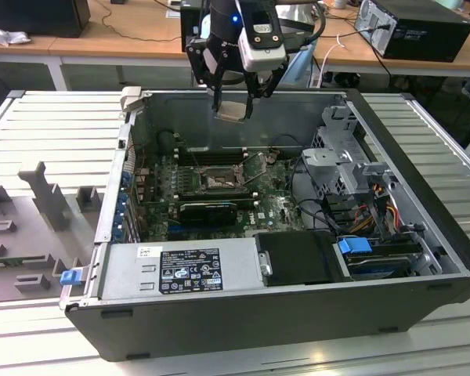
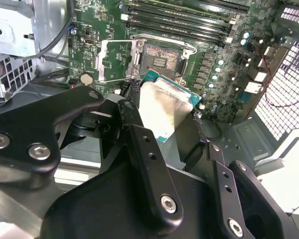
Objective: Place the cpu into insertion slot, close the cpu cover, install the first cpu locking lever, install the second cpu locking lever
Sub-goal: 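Place the cpu into insertion slot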
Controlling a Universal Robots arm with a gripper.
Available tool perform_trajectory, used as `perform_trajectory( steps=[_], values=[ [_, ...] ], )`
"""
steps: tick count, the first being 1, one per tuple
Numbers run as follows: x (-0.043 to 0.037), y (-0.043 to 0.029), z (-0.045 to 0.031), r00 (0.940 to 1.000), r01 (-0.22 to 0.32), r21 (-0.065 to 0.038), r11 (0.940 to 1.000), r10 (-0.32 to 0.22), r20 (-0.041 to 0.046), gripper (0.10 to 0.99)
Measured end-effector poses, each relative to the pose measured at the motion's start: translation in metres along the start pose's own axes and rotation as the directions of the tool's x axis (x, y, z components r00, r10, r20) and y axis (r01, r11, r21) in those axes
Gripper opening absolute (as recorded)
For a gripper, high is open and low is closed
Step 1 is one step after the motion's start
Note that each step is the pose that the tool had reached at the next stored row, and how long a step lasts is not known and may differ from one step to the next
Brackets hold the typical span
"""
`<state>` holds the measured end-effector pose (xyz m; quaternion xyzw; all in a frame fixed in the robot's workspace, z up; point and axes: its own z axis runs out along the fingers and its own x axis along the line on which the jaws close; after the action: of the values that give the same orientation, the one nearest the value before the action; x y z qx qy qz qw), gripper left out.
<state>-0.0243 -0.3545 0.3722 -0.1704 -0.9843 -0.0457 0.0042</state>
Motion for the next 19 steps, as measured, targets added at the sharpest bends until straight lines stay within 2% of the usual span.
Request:
perform_trajectory(
  steps=[19],
  values=[
    [0.0,0.0,0.0,0.9997,-0.022,-0.001,0.9998,0.022,0.0019,0.525]
  ],
)
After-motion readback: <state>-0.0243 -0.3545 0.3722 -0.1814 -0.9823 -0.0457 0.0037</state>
